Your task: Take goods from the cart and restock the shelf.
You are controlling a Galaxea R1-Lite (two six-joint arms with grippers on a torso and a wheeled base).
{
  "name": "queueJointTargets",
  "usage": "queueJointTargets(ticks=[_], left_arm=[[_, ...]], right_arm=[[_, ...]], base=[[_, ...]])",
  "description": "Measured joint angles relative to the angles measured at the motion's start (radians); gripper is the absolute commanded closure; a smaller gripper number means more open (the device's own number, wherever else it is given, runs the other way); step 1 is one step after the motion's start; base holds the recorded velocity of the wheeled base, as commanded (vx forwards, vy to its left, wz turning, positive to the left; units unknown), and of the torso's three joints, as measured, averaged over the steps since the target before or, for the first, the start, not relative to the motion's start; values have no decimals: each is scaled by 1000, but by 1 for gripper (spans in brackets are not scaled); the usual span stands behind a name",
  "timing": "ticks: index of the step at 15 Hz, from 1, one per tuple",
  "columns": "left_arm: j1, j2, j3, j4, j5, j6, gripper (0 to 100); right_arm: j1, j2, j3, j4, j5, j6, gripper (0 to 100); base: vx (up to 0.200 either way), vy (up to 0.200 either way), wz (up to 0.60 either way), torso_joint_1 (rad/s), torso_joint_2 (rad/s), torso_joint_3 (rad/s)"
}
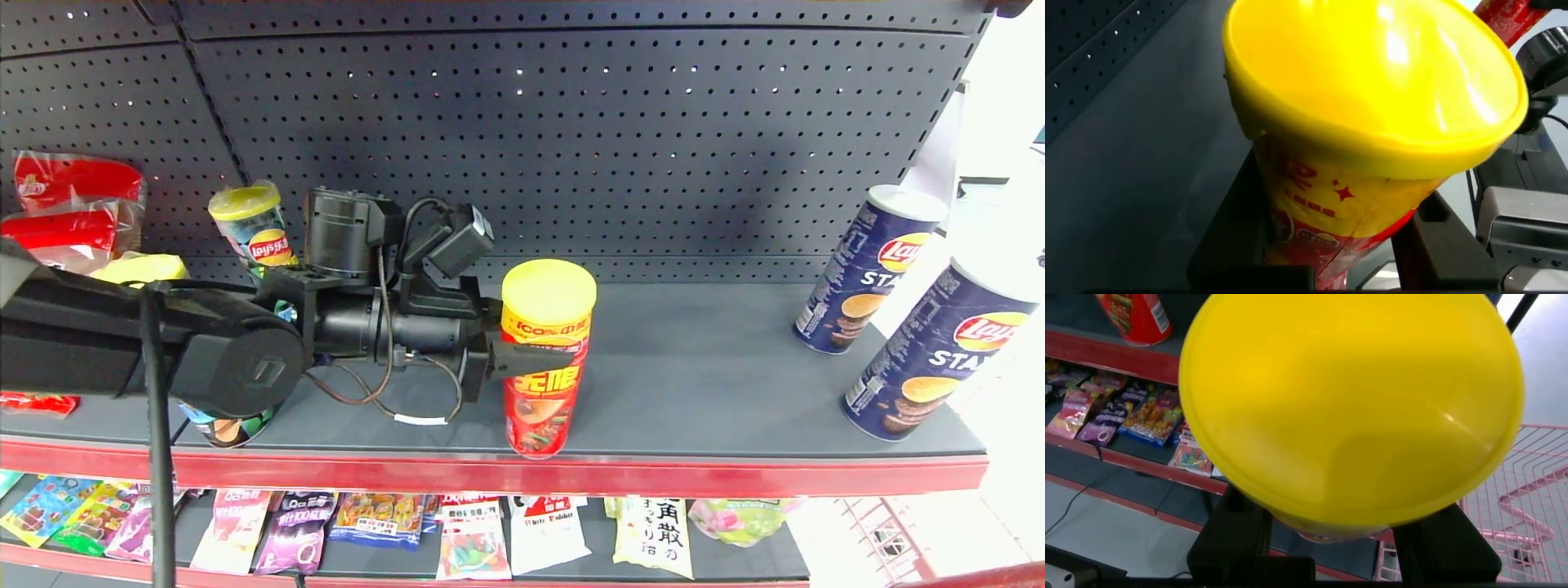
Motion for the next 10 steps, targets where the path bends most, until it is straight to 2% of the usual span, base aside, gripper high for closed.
queueJointTargets(ticks=[5, 8, 10], left_arm=[[6, -11, 26, 7, 10, -1, 0], [23, -48, 92, -8, 82, -1, 0], [35, -77, 152, -51, 117, -1, 0]], right_arm=[[7, 38, -25, -7, 9, -1, 100], [16, 152, -97, -17, 33, -3, 100], [29, 272, -178, -38, 44, -6, 100]], base=[[0, 0, 0, 0, 0, 0], [0, 0, 0, 0, 0, 0], [0, 0, 0, 0, 0, 0]])
